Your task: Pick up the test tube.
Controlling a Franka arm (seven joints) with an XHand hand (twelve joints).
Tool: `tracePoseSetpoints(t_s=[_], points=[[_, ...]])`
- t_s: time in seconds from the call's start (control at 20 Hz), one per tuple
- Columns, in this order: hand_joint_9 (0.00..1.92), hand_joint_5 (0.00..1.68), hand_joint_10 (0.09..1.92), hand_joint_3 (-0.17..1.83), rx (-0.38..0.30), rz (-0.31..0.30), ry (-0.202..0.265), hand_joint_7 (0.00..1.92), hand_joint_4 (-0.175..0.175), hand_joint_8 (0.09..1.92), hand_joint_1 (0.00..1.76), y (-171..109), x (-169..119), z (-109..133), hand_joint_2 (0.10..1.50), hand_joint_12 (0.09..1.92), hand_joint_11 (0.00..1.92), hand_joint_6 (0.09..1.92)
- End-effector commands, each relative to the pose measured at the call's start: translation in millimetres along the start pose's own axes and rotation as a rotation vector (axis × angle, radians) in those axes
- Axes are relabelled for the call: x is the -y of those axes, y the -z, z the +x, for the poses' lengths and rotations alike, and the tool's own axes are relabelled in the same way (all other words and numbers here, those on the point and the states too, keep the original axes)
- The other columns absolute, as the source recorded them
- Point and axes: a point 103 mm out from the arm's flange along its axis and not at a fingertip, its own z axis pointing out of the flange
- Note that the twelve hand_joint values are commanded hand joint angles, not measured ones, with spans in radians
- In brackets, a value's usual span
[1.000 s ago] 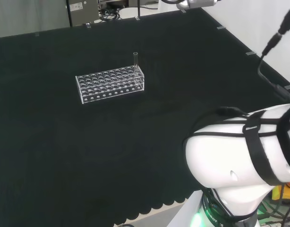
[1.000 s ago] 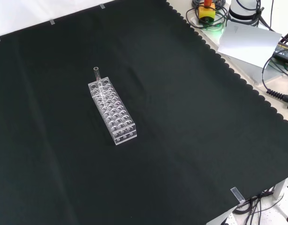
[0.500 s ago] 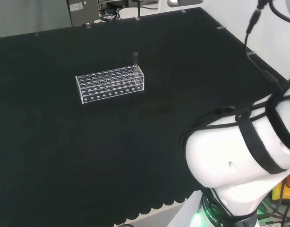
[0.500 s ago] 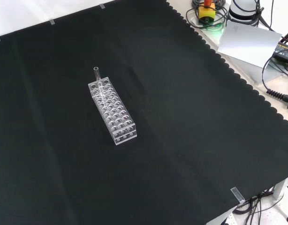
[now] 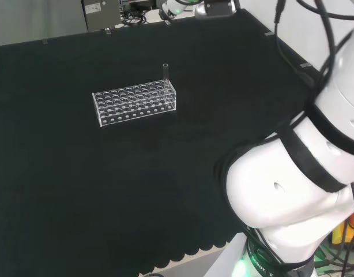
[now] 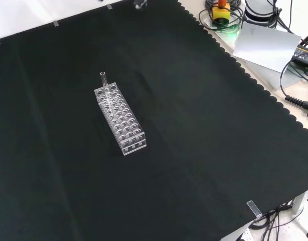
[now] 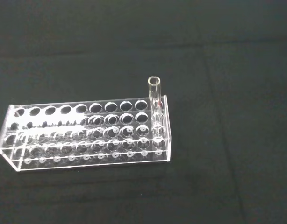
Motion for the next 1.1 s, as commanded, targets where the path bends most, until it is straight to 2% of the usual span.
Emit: tracePoseSetpoints(t_s=[0.05,0.7,1.1], points=[[0.31,0.34,0.94,0.38,-0.022,0.035,-0.017,0.34,-0.133,0.95,0.67,-27,-51,-6,0.84,1.58,0.03,0.09],[0.34,0.37,0.92,0.44,0.01,0.212,-0.014,0.4,-0.138,0.96,0.68,-99,-111,-6,0.82,1.57,0.06,0.09],[0.36,0.4,0.92,0.46,0.01,0.271,0.006,0.46,-0.143,0.95,0.69,-130,-129,0,0.82,1.56,0.06,0.09]])
